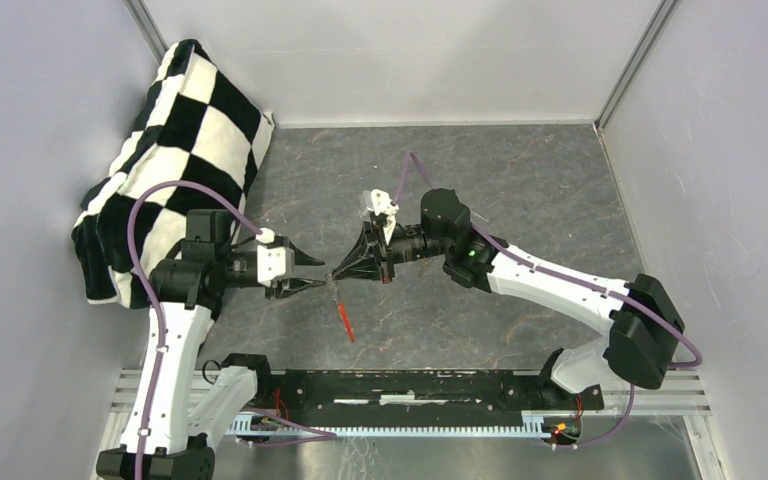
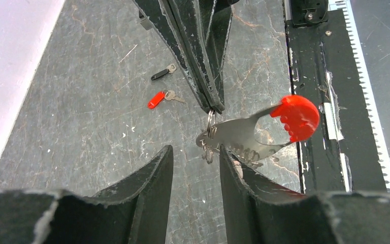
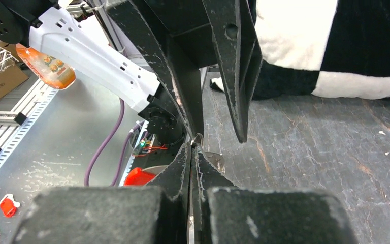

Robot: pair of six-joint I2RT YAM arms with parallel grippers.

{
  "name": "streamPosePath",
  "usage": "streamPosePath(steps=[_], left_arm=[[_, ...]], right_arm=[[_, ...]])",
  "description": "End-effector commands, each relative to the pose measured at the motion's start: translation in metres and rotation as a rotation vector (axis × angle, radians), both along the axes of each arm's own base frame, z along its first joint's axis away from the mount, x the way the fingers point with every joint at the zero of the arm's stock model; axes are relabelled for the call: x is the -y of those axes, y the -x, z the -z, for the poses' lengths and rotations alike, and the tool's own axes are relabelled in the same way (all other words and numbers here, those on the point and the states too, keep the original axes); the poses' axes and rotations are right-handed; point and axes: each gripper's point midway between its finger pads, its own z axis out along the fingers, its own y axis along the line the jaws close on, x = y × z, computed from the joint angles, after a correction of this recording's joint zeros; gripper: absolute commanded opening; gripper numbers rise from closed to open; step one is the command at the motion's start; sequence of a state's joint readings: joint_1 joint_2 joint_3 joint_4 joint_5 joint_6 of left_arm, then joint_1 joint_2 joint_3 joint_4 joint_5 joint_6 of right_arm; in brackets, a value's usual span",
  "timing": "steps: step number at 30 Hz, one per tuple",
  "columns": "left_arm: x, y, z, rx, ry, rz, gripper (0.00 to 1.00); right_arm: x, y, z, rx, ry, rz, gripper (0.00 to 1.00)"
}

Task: Put the keys on the keyring

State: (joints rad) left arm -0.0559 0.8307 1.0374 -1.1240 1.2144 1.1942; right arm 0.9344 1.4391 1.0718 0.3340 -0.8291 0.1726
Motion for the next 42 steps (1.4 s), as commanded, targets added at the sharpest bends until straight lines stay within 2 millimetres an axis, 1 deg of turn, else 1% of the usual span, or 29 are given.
streamPosePath(steps=[1,4,11,16,18,24,25,27,28,32,33,34,35,36,37,38,39,40,42], left_arm=[[0.006,0.005,-0.003,0.013,0.026,0.042,0.44],[0.007,0.006,-0.002,0.008,0.023,0.049,0.40],[0.008,0.008,-0.004,-0.006,0.025,0.054,0.37],[0.009,0.008,-0.003,-0.004,0.025,0.060,0.29],[0.009,0.006,-0.003,-0.006,0.027,0.062,0.28],[0.011,0.002,-0.005,-0.005,0.038,0.059,0.18],[0.012,0.002,-0.005,-0.004,0.038,0.060,0.15],[0.011,0.001,-0.002,-0.001,0.033,0.061,0.05],[0.011,0.001,-0.001,0.004,0.029,0.061,0.02],[0.010,0.001,0.000,0.055,0.019,0.071,0.02],[0.011,0.002,-0.002,0.087,0.021,0.085,0.02],[0.012,0.003,-0.005,0.128,0.028,0.103,0.02],[0.013,0.005,-0.008,0.172,0.038,0.123,0.02],[0.015,0.008,-0.012,0.219,0.050,0.145,0.02],[0.017,0.011,-0.017,0.260,0.067,0.166,0.02],[0.018,0.014,-0.022,0.305,0.081,0.187,0.02],[0.020,0.016,-0.027,0.329,0.099,0.205,0.02],[0.021,0.020,-0.032,0.347,0.120,0.224,0.02],[0.023,0.023,-0.039,0.399,0.140,0.250,0.02]], right_arm=[[-0.006,0.000,-0.031,0.066,-0.071,-0.014,0.00],[-0.009,-0.001,-0.029,0.066,-0.067,-0.012,0.00],[-0.011,-0.005,-0.027,0.071,-0.062,0.011,0.00],[-0.013,-0.007,-0.027,0.074,-0.060,0.018,0.00],[-0.014,-0.005,-0.027,0.077,-0.061,0.015,0.00],[-0.017,-0.003,-0.023,0.077,-0.038,0.008,0.00],[-0.017,-0.003,-0.023,0.077,-0.038,0.007,0.00],[-0.017,-0.002,-0.025,0.081,-0.040,0.008,0.00],[-0.016,-0.001,-0.026,0.082,-0.042,0.007,0.00],[-0.009,0.002,-0.033,0.108,-0.047,0.008,0.01],[-0.005,0.002,-0.037,0.120,-0.048,0.017,0.08],[-0.001,0.001,-0.039,0.140,-0.053,0.029,0.20],[0.004,0.003,-0.042,0.162,-0.064,0.033,0.31],[0.008,0.003,-0.042,0.186,-0.070,0.039,0.37],[0.014,0.004,-0.045,0.216,-0.086,0.049,0.41],[0.020,0.005,-0.043,0.251,-0.102,0.059,0.45],[0.026,0.008,-0.047,0.284,-0.126,0.067,0.47],[0.032,0.011,-0.048,0.317,-0.155,0.078,0.50],[0.042,0.015,-0.051,0.368,-0.198,0.099,0.51]])
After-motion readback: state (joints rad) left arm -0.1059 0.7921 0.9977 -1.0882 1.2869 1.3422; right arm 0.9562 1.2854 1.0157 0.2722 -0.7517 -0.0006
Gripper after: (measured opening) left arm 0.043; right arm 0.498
